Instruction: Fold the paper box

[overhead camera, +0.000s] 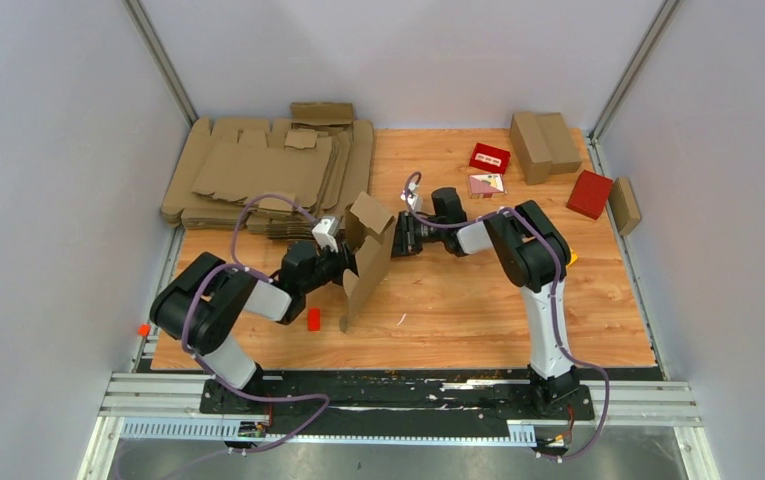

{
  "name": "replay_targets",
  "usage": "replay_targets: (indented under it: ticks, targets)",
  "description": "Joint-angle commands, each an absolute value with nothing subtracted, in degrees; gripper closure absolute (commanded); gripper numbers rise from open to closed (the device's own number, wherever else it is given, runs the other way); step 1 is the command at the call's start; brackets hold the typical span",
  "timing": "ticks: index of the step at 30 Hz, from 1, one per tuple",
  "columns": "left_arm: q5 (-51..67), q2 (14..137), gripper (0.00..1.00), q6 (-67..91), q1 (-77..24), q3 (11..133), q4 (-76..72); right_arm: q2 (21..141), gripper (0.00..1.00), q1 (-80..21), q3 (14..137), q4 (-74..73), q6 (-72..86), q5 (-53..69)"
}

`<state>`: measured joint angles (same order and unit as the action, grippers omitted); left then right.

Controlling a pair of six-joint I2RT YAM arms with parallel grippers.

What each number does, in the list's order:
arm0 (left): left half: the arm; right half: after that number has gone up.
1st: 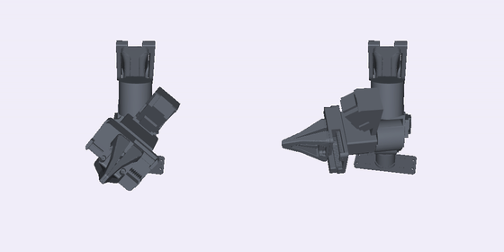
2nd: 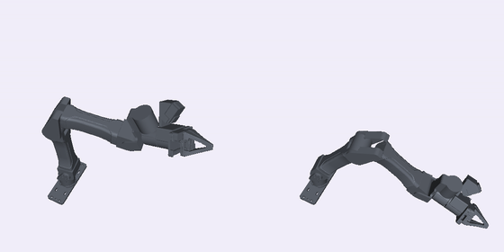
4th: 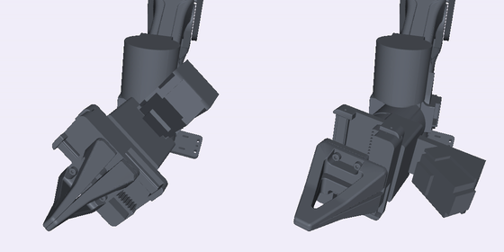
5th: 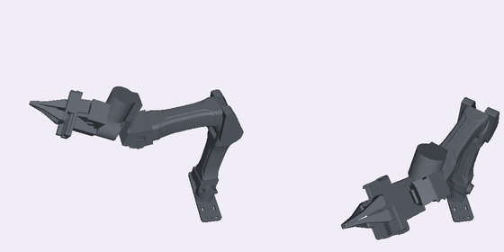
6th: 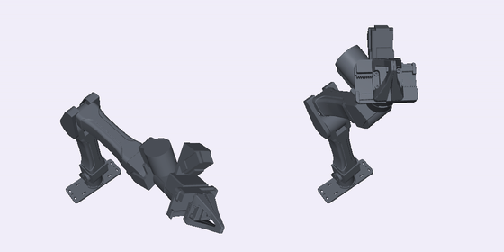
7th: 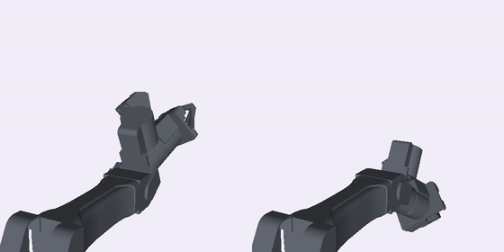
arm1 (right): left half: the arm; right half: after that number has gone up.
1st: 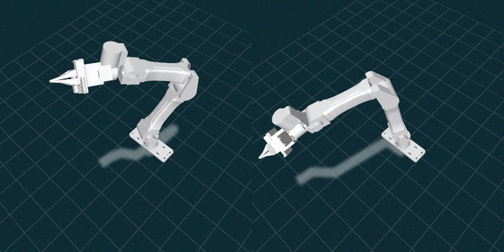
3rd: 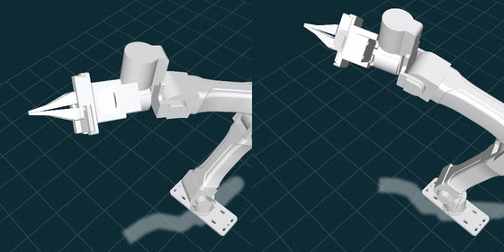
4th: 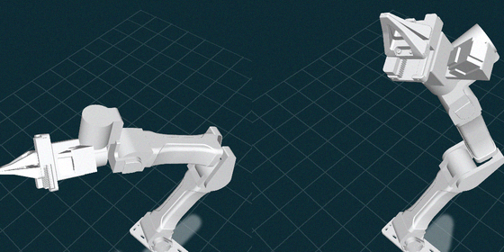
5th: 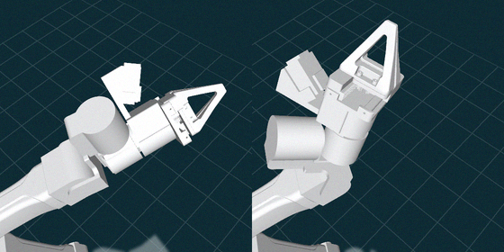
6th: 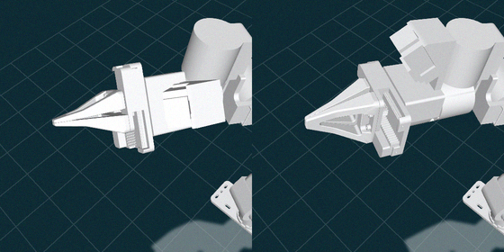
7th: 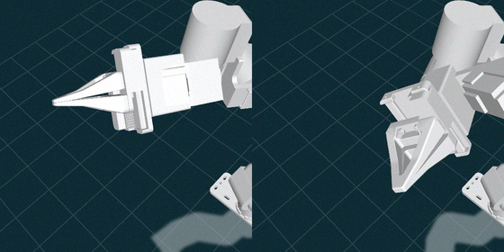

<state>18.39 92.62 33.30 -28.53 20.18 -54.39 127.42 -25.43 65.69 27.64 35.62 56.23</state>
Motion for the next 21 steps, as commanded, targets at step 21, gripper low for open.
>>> replay_targets:
  ticks: [21]
  targets:
    - [13.9,83.5,0.60,25.4,-29.1,27.0,-31.7,124.3,0.77,-26.5,69.0,20.3,27.6,50.3]
